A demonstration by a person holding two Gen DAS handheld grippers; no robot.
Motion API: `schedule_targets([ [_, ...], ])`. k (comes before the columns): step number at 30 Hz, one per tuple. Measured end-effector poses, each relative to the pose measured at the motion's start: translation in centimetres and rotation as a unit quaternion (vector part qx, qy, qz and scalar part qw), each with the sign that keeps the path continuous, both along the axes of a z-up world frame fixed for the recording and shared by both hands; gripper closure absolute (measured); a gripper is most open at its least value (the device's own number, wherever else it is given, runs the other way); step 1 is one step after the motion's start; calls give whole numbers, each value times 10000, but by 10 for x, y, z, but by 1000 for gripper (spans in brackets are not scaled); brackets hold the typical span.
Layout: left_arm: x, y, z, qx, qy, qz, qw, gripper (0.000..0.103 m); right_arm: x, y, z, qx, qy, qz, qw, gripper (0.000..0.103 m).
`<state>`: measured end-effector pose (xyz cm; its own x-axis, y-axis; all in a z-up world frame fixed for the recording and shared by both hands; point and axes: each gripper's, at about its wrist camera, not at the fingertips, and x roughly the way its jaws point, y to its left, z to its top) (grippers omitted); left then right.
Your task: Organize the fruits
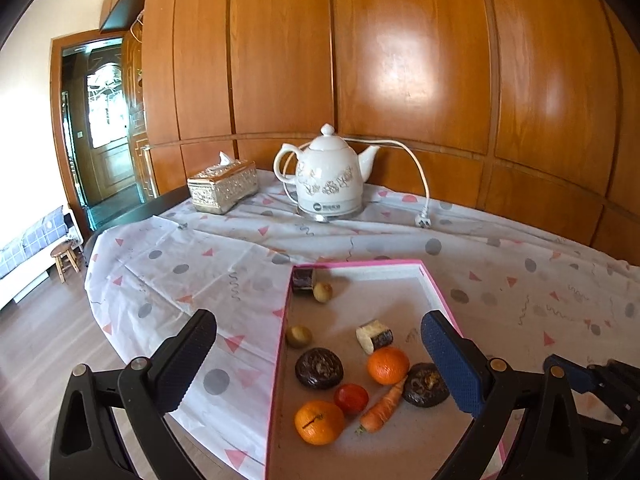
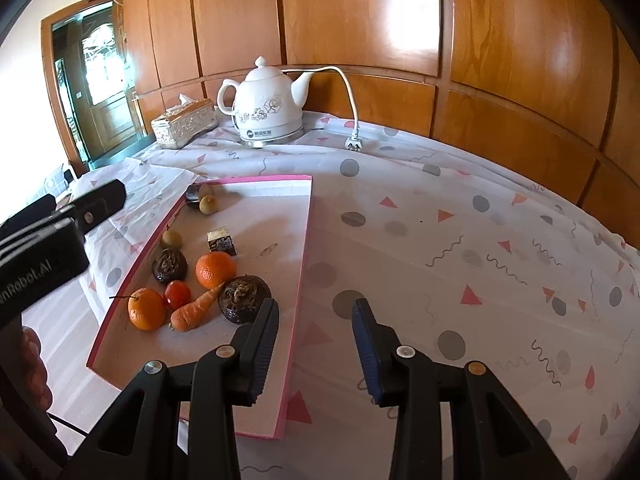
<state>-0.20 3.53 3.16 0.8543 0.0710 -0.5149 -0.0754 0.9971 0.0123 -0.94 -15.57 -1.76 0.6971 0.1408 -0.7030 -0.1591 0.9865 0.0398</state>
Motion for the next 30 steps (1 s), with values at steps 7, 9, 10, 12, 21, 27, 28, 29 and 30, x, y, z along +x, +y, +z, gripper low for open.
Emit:
schedule_targets([
  [7, -1, -3, -9, -133, 176, -67, 9997, 0, 0, 2, -2, -37, -8, 14, 10000, 65],
  [9, -1, -4, -11, -163, 214, -71, 9996, 0, 0, 0, -2, -39, -8, -24, 10000, 65],
  [10, -1, -4, -12, -170, 228, -72, 9996, 0, 0, 0, -2, -39, -6, -38, 10000, 65],
  [12, -1, -4, -13, -170, 241, -62, 9995, 0, 1, 0, -3, -47, -4, -63, 10000, 65],
  [21, -3, -3, -13, -160, 248, -39, 9996, 0, 2, 1, -4, -77, 26, -52, 10000, 65],
  [27, -3, -2, -14, -175, 287, -56, 9994, 0, 2, 2, -4, -94, 15, -47, 9999, 65],
  [28, -3, -3, -14, -176, 289, -54, 9994, 0, 2, 2, -4, -92, 16, -43, 9999, 65],
  [29, -3, -2, -13, -181, 290, -50, 9994, 0, 2, 2, -4, -92, 16, -40, 9999, 65],
  [30, -3, -3, -14, -181, 287, -57, 9994, 0, 2, 3, -4, -102, 13, -41, 9999, 65],
])
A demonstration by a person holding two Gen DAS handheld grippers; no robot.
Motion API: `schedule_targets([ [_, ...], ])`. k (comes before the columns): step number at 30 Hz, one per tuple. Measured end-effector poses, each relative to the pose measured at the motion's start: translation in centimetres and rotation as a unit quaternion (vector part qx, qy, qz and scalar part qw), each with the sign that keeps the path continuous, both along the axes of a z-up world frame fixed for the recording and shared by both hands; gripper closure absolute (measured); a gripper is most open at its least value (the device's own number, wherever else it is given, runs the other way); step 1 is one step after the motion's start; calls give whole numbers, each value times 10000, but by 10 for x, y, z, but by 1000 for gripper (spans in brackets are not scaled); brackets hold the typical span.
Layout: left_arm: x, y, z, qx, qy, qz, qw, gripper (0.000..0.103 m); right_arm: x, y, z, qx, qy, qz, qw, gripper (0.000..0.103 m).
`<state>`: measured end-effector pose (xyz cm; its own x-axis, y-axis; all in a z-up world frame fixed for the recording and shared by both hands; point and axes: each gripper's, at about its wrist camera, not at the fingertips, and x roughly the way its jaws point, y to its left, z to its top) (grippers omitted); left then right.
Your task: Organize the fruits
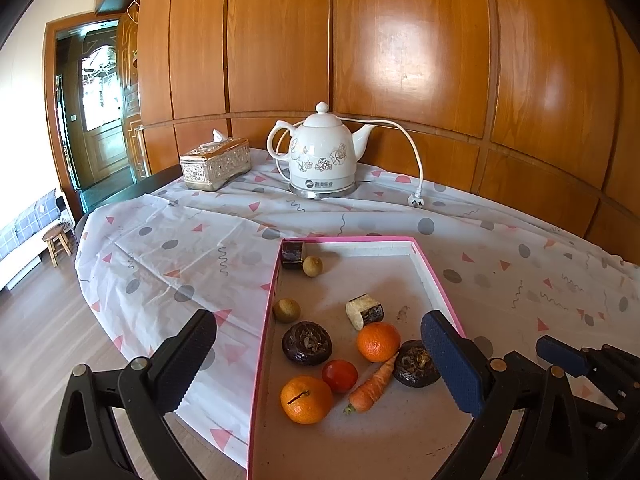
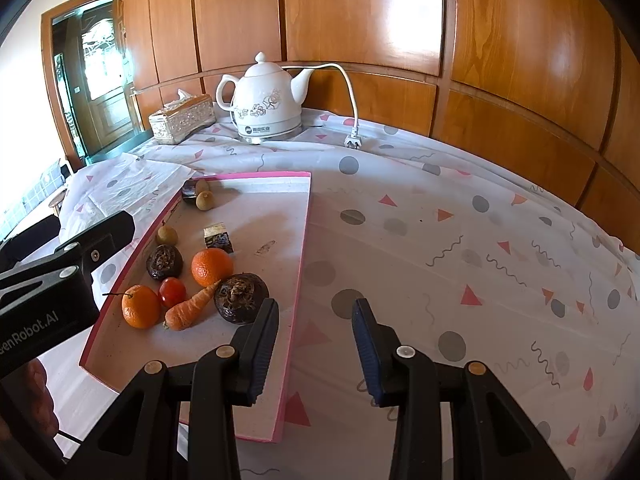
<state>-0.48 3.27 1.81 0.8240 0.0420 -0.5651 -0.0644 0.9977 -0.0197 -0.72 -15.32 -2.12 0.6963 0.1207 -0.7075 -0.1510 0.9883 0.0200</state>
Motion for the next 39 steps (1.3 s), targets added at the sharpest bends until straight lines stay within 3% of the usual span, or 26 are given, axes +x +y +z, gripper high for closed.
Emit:
schedule_targets([
  [39, 0, 3, 1, -150, 77, 27, 9999, 0, 0, -1, 1, -24, -32, 31, 10000, 65],
])
